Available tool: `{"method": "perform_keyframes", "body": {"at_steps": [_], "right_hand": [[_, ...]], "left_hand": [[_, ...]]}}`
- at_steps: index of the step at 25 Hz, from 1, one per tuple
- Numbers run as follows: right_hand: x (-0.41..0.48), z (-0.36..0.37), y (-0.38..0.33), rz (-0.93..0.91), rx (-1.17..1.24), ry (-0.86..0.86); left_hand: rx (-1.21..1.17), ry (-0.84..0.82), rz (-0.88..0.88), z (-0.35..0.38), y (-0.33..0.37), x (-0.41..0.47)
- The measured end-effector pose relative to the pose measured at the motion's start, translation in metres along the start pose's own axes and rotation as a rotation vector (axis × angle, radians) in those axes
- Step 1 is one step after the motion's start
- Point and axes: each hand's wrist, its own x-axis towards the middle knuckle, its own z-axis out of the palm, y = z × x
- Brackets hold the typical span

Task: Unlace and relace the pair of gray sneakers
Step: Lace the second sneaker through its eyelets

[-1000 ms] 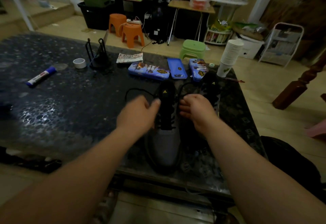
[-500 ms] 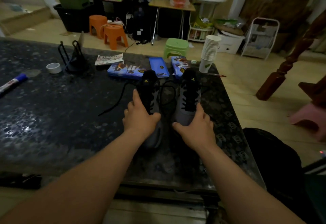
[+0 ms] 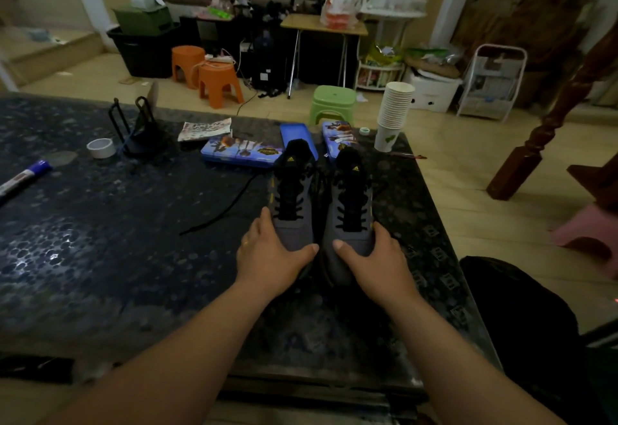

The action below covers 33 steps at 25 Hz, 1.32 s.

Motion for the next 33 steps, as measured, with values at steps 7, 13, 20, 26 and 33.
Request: {"method": "perform_keyframes", "body": {"at_steps": [7, 13, 20, 26, 33], "right_hand": [[0.018, -0.001, -0.001, 0.244, 0.483, -0.02], [0.015, -0.009, -0.012, 0.288, 0.937, -0.204], [0.005, -0.004, -0.009, 0.276, 0.86, -0.168], [0.01, -0.002, -0.012, 0.26, 0.556, -0.124], [0.006, -0.004, -0.001, 0.194, 0.781, -0.114]], "left_hand": [[-0.469, -0.061, -0.19, -0.016, -0.012, 0.012], [-0.849, -0.178, -0.255, -0.034, -0.017, 0.018], [-0.825, -0.199, -0.219, -0.034, -0.012, 0.024], [-0.803, -0.193, -0.185, -0.031, -0.006, 0.024], [-0.898, -0.155, -0.118, -0.026, -0.003, 0.004]]}}
